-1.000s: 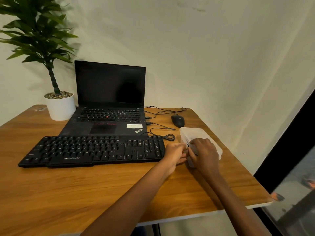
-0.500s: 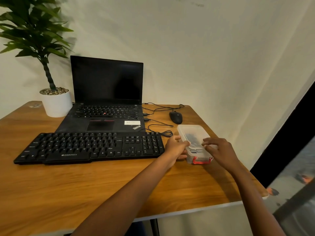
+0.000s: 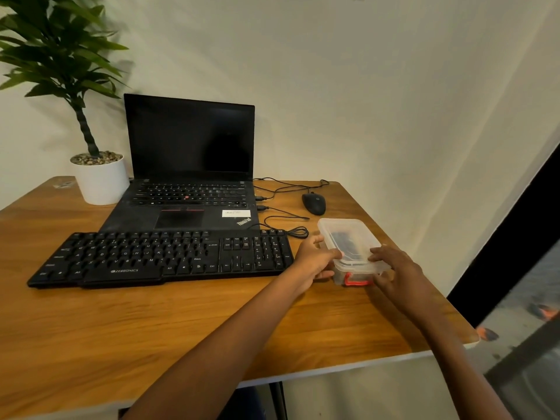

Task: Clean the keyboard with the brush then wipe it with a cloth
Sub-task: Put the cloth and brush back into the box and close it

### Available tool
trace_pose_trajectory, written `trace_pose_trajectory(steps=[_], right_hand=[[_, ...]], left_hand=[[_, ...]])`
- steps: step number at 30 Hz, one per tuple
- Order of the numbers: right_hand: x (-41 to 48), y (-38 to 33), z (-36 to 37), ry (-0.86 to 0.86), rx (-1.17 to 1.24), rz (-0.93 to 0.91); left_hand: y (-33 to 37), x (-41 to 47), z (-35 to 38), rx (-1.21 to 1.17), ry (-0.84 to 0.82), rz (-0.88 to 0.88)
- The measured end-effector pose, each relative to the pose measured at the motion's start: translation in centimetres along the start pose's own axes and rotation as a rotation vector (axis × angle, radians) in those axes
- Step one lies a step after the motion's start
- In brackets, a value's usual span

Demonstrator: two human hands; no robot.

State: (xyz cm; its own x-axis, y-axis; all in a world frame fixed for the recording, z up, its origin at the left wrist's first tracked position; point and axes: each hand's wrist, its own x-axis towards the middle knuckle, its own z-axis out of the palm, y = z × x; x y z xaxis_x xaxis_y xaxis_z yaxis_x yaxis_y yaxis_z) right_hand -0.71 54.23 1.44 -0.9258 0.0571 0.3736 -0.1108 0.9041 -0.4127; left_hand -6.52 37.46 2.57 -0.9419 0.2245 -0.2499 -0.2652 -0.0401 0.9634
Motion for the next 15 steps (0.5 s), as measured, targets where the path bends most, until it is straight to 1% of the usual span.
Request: trace_pose_trajectory(steps=[3, 5, 6, 7, 8, 9, 10, 11, 12, 13, 15], right_hand=[[-1.4, -0.7, 1.1, 0.118, -0.051, 0.048], [-1.5, -0.8, 1.4, 0.133, -0.056, 0.059], [-1.4, -0.7, 1.4, 0.127, -0.031, 0.059], [-1.4, -0.5, 1.4, 0.124, 0.052, 0.09], [-1.5, -0.5, 1.3, 0.144, 0.182, 0.16], [-1.7, -0.4, 1.5, 0.206, 0.299, 0.259], [-2.0, -0.3, 1.7, 0.294, 0.366, 0.359], [-2.1, 0.0, 2.0, 0.357, 0.371, 0.434], [-2.3, 0.2, 2.3, 0.363, 0.363, 0.477], [-2.2, 0.3, 2.7, 0.324, 0.362, 0.482], [-2.0, 0.2, 3.3, 0.254, 0.389, 0.447]], left_hand=[[-0.3, 0.2, 0.0, 0.04, -0.008, 0.009], [-0.4, 0.3, 0.1, 0.119, 0.011, 0.061], [-0.5, 0.4, 0.1, 0.209, 0.044, 0.128], [-0.6, 0.5, 0.2, 0.328, 0.078, 0.215], [-0.6, 0.6, 0.3, 0.459, 0.092, 0.304], [-0.5, 0.6, 0.4, 0.593, 0.073, 0.389], [-0.4, 0.4, 0.4, 0.732, 0.027, 0.463], [-0.4, 0.3, 0.4, 0.856, -0.024, 0.516], [-0.4, 0.1, 0.4, 0.951, -0.051, 0.557], [-0.5, -0.1, 0.5, 1.011, -0.05, 0.593], [-0.8, -0.7, 0.5, 1.065, -0.009, 0.666]])
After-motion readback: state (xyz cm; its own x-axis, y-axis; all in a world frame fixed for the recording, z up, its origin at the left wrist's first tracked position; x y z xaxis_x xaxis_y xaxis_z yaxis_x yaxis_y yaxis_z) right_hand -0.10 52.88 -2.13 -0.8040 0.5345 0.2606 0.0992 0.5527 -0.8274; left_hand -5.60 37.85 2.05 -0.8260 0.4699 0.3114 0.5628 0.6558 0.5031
